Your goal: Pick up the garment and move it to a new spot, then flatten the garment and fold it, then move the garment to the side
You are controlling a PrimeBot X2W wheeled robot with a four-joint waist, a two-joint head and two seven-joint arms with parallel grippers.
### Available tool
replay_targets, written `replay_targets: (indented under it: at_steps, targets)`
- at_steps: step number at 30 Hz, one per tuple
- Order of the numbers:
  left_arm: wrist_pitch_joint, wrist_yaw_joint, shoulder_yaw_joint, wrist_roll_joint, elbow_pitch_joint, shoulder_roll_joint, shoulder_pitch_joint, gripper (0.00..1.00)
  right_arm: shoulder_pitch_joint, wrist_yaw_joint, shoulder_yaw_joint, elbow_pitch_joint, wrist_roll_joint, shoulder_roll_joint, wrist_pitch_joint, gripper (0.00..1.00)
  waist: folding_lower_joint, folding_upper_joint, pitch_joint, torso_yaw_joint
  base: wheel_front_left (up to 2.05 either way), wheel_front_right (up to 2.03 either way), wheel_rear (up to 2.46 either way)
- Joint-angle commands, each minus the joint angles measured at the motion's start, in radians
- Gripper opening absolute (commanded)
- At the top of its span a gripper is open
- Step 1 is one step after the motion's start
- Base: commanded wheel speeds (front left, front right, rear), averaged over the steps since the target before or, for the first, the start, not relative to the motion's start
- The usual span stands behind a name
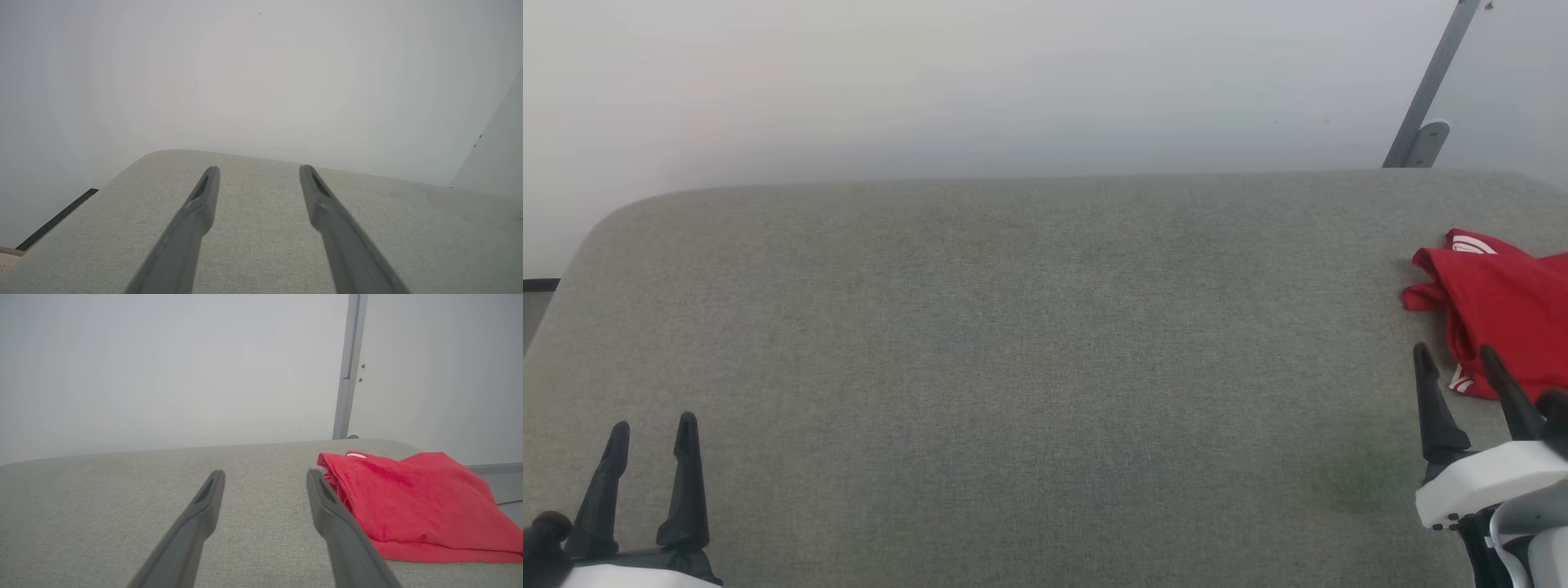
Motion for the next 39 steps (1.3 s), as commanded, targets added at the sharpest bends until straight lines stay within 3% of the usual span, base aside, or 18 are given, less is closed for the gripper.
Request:
replay_targets:
  at_steps: [1,19,20,27,39]
  targets:
    - [0.0,0.001,0.0,0.001,-0.006,-0.004,0.007,1.0,0.001,0.0,0.001,-0.009,-0.002,0.001,0.002,1.0,0.0,-0.0001,-0.001,0.0,0.0,0.0,0.0]
    - [0.0,0.001,-0.002,-0.012,-0.02,-0.003,0.02,1.0,0.004,0.0,0.011,-0.019,0.001,0.009,0.01,1.0,0.0,-0.0001,-0.004,-0.001,0.0,0.0,0.0]
    - [0.0,0.0,-0.002,-0.003,-0.017,-0.004,0.009,0.0,0.0,0.0,0.01,-0.018,0.0,0.006,0.009,0.0,0.0,-0.0001,-0.005,-0.001,0.0,0.0,0.0]
    - [0.015,0.0,-0.011,-0.037,0.022,-0.037,0.005,0.0,0.02,0.0,0.006,0.019,0.038,0.026,0.021,0.0,0.0,-0.0001,-0.005,-0.001,0.0,0.0,0.0]
    - [0.074,0.0,-0.021,-0.221,0.047,-0.065,-0.034,0.0,0.018,0.0,0.006,0.01,0.244,0.049,0.061,0.0,0.0,-0.0001,-0.005,-0.003,0.0,0.0,0.0]
